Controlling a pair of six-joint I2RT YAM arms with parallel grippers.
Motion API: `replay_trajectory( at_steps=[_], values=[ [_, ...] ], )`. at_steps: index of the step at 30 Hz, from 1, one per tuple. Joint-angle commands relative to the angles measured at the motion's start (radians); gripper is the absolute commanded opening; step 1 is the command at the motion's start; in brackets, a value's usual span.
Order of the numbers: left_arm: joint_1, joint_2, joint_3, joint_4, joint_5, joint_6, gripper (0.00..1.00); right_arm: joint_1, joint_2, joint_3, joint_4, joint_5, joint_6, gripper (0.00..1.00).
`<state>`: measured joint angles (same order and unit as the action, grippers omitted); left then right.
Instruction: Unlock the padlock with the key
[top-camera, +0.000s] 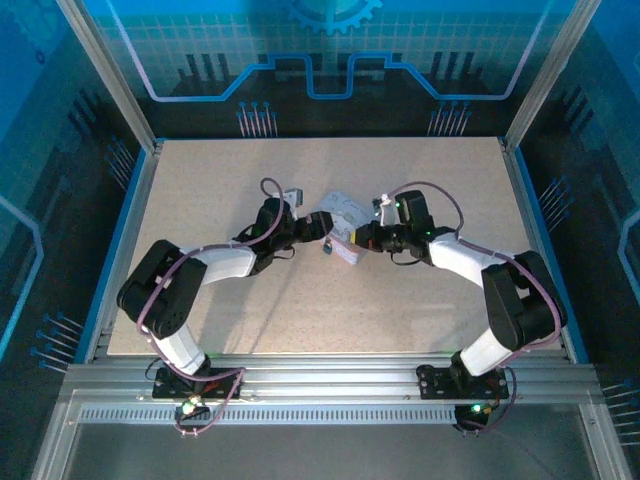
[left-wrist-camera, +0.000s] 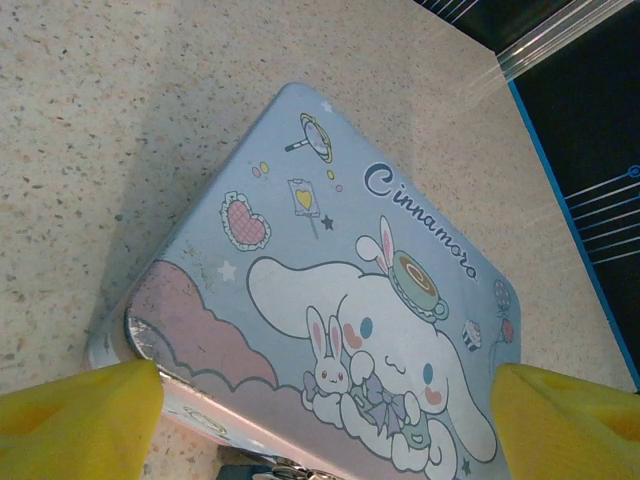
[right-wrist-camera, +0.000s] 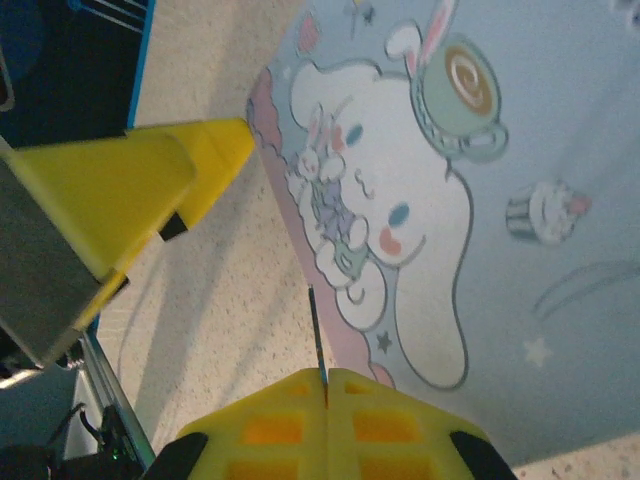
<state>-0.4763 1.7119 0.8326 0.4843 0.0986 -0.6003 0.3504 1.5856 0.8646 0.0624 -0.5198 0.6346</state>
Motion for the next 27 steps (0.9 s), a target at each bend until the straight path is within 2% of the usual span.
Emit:
replay_trajectory(
  at_steps=[1, 8, 15, 20, 27],
  values=[
    [0.011, 0.033, 0.052, -0.021, 0.033, 0.02, 0.86, -0.033, 0.038, 0.064, -0.002, -0.039, -0.021, 0.02],
    [0.016, 0.036, 0.058, -0.033, 0.036, 0.044, 0.86, -0.036, 0.108, 0.111, -0.027, -0.055, -0.041, 0.01],
    [0.013, -0.041, -0.031, -0.046, 0.044, 0.096, 0.86, -0.027, 0.139, 0.09, -0.06, -0.033, -0.056, 0.01],
    [0.004, -0.065, -0.102, -0.007, 0.074, 0.081, 0.86, -0.011, 0.143, 0.061, -0.066, -0.016, -0.059, 0.01],
    [-0.002, 0.004, -0.105, 0.084, 0.161, 0.042, 0.85, 0.002, 0.149, 0.048, -0.058, -0.008, -0.058, 0.01]
  ],
)
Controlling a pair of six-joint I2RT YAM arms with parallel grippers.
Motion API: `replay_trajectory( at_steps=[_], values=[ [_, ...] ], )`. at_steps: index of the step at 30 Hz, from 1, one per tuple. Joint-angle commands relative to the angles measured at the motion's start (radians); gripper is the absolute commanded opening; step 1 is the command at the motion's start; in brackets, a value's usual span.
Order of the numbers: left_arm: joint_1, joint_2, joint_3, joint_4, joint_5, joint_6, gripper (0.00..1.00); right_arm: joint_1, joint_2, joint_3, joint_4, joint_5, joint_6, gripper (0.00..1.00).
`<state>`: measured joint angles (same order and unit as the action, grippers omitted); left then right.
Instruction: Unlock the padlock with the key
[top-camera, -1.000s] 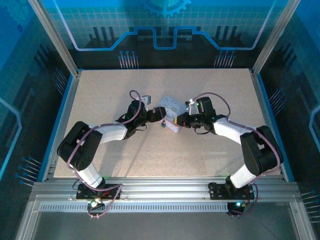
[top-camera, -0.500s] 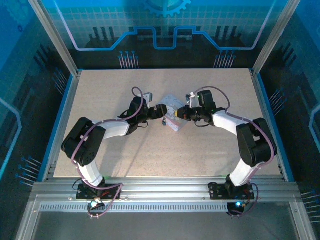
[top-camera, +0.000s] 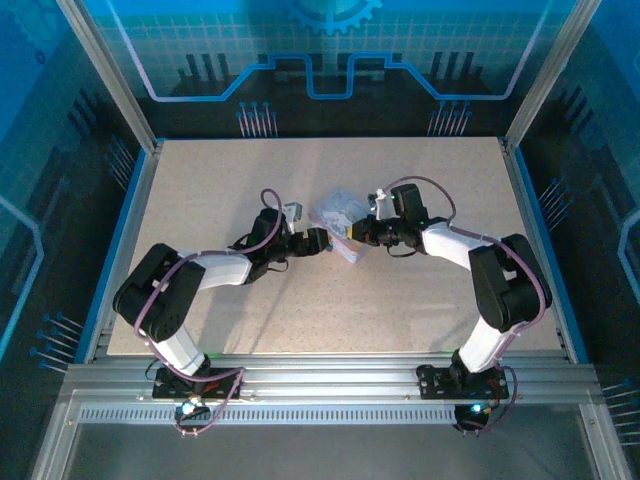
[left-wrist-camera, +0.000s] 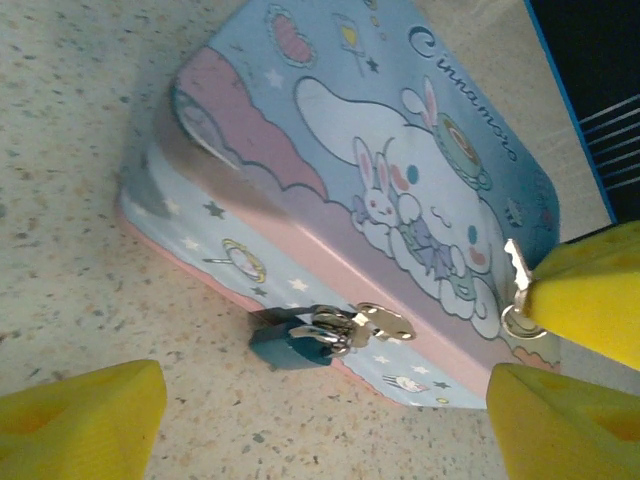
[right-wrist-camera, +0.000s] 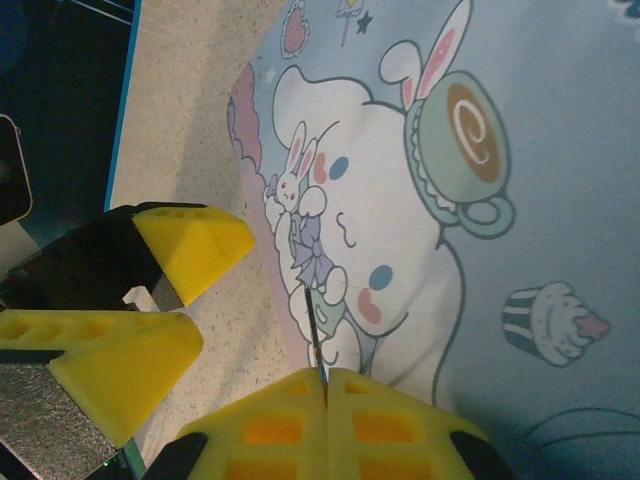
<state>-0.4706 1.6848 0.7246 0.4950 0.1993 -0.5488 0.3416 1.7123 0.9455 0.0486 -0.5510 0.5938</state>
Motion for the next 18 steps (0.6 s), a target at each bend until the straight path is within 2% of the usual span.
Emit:
replay_trajectory(
  at_steps=[1, 18],
  values=[
    [-0.009, 0.043, 0.008, 0.082, 0.067, -0.012, 0.85, 0.011, 0.021, -0.033, -0.045, 0.026, -0.017, 0.01],
    [-0.048, 0.179, 0.071, 0.168, 0.058, -0.033, 0.83, 0.011, 0.02, -0.035, -0.047, 0.032, -0.02, 0.01]
  ],
)
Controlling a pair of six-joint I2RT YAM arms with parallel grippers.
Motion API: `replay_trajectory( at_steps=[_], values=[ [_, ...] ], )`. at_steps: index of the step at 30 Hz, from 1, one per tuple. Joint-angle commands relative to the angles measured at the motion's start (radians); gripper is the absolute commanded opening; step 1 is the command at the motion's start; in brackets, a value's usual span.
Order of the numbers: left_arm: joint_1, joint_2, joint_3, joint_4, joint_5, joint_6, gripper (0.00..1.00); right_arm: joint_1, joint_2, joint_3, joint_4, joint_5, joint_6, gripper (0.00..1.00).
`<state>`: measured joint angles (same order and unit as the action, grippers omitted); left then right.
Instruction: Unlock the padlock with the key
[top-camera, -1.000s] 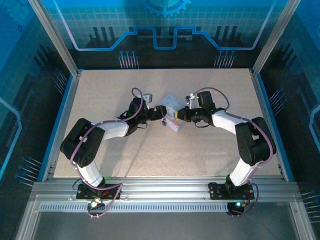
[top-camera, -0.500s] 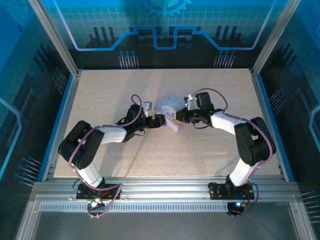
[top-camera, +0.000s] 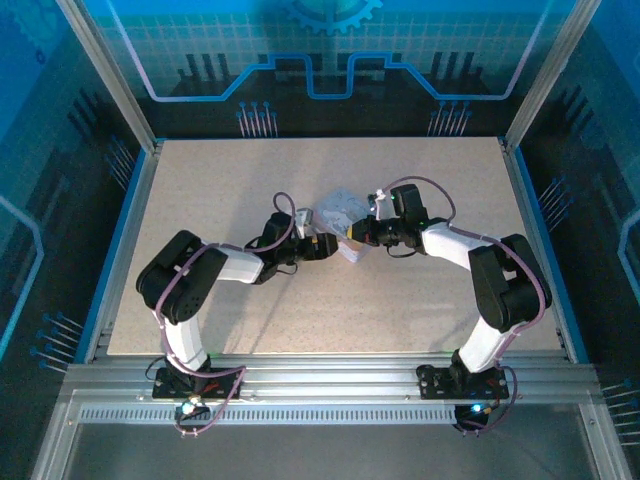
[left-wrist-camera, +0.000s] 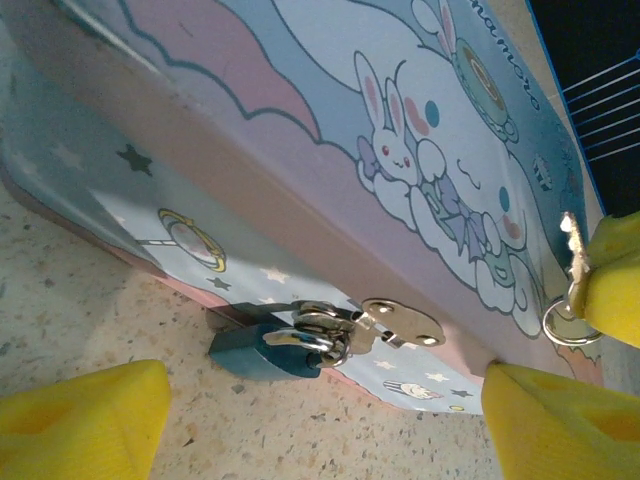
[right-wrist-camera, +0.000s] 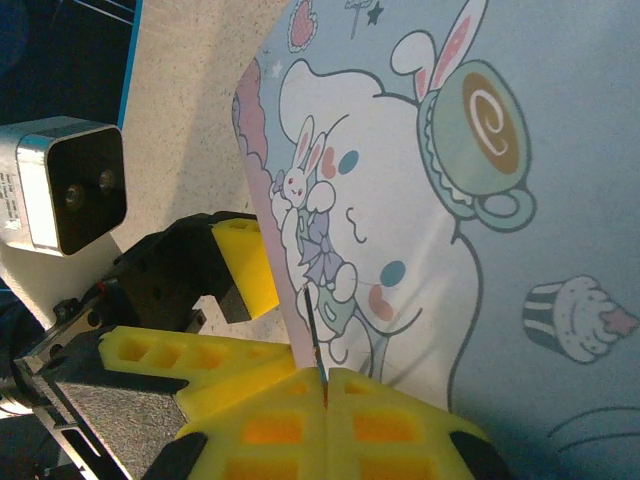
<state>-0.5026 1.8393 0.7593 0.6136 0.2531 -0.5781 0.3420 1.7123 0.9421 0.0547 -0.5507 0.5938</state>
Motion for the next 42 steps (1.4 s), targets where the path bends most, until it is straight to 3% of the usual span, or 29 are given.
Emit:
replay_trajectory(
  at_steps=[1, 25, 42],
  values=[
    [-0.017, 0.03, 0.04, 0.05, 0.005, -0.004, 0.83, 0.011, 0.02, -0.032, -0.052, 0.031, -0.019, 0.01],
    [-0.043, -0.066, -0.025, 0.122, -0.104, 0.048, 0.83, -0.013, -0.003, -0.01, -0.048, 0.005, -0.003, 0.01],
    [-0.008, -0.194, -0.082, 0.085, -0.104, 0.075, 0.83, -0.017, 0.113, 0.21, -0.08, -0.02, -0.005, 0.01]
  ],
)
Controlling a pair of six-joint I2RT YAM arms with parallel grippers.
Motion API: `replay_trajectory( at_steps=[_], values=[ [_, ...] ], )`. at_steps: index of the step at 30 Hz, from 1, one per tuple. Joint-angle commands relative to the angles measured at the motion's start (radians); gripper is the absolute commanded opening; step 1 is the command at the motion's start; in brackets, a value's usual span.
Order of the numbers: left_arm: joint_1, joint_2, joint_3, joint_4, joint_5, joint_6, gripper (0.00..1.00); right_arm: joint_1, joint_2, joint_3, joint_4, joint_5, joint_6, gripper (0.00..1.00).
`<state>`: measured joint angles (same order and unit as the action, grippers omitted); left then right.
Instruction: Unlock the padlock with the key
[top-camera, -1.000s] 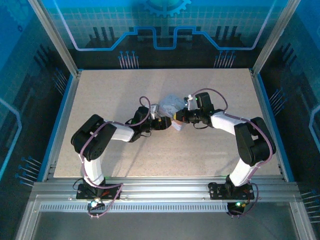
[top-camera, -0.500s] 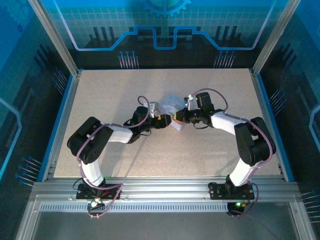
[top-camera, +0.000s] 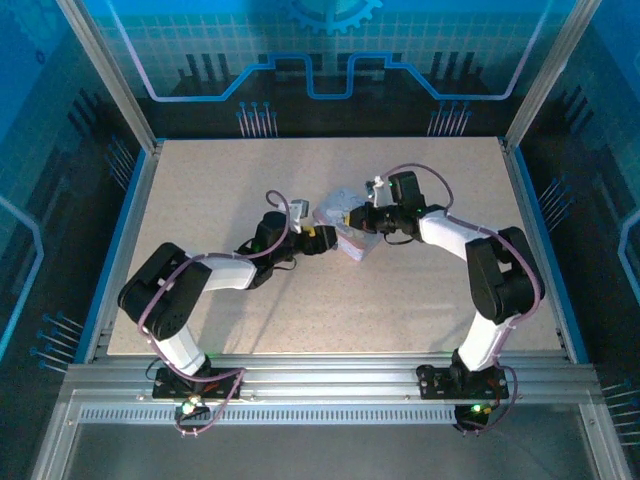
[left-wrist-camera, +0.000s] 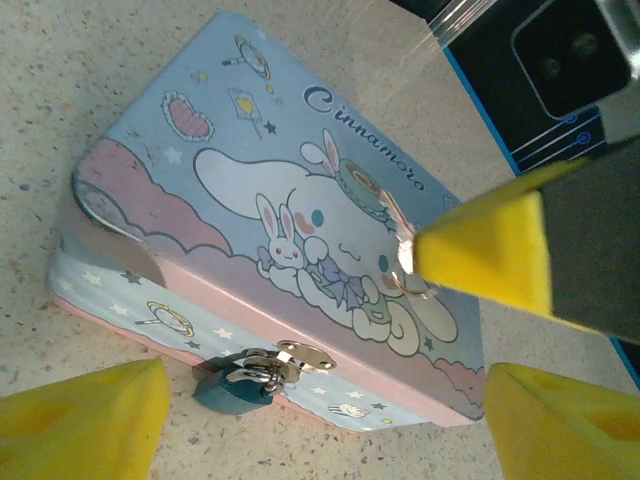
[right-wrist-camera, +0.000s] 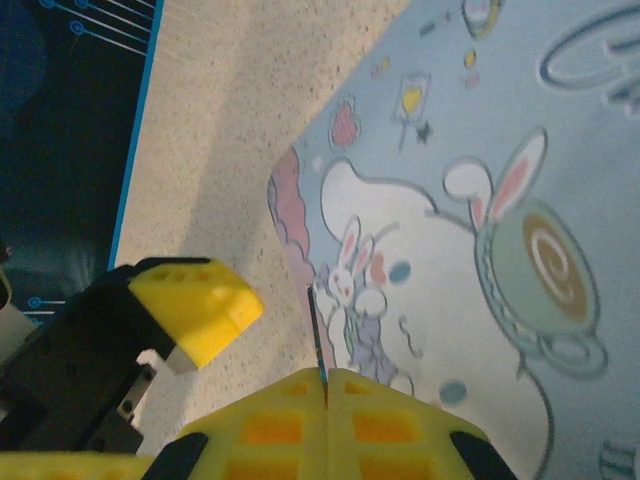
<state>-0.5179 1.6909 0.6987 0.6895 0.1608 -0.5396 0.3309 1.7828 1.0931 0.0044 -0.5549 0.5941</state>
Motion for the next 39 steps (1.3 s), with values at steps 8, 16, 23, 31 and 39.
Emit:
replay_trajectory(
  at_steps=[8, 16, 23, 31, 39],
  values=[
    [0.026, -0.092, -0.048, -0.006, -0.004, 0.038, 0.84, 0.017, 0.16, 0.192, -0.108, -0.014, -0.037, 0.01],
    [0.036, -0.127, -0.066, -0.031, 0.007, 0.05, 0.84, 0.055, 0.208, 0.152, -0.153, -0.009, -0.059, 0.01],
    [0.044, -0.173, -0.103, -0.062, 0.027, 0.06, 0.84, 0.108, 0.216, 0.096, -0.169, -0.023, -0.071, 0.01],
    [0.047, -0.204, -0.132, -0.081, 0.026, 0.065, 0.84, 0.114, 0.205, 0.06, -0.098, -0.04, -0.035, 0.0],
    [0.048, -0.222, -0.14, -0.088, 0.037, 0.072, 0.85, 0.131, 0.204, 0.053, -0.055, -0.093, -0.028, 0.0]
  ],
)
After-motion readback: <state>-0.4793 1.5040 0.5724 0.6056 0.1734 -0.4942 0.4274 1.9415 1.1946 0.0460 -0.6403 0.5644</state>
